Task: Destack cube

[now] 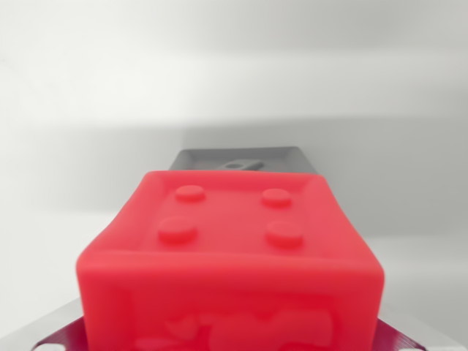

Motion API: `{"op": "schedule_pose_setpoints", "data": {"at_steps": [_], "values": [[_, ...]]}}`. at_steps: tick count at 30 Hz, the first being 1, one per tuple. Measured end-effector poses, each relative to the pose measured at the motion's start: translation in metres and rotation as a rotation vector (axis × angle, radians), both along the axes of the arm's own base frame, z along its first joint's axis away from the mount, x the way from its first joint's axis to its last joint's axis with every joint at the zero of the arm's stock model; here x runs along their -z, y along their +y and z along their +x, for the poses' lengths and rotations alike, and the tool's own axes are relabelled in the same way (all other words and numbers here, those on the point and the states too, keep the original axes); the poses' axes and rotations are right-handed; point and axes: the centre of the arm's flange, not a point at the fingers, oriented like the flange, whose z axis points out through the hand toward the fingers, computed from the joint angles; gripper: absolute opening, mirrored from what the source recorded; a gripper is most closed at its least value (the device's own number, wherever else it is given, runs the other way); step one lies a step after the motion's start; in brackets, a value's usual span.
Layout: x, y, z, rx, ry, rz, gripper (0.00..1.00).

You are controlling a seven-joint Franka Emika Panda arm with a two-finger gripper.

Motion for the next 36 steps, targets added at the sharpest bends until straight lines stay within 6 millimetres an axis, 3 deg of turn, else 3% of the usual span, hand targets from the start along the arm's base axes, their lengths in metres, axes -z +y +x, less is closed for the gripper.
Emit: {"op": "schedule_pose_setpoints", "data": {"at_steps": [11,26,36], "values": [[-0.020,0.000,0.001,0.000,-0.004,-0.002,0.00],[-0.062,0.000,0.001,-0.001,-0.010,-0.004,0.00],[-0.063,-0.016,0.009,0.027,-0.007,-0.004,0.00]]}}
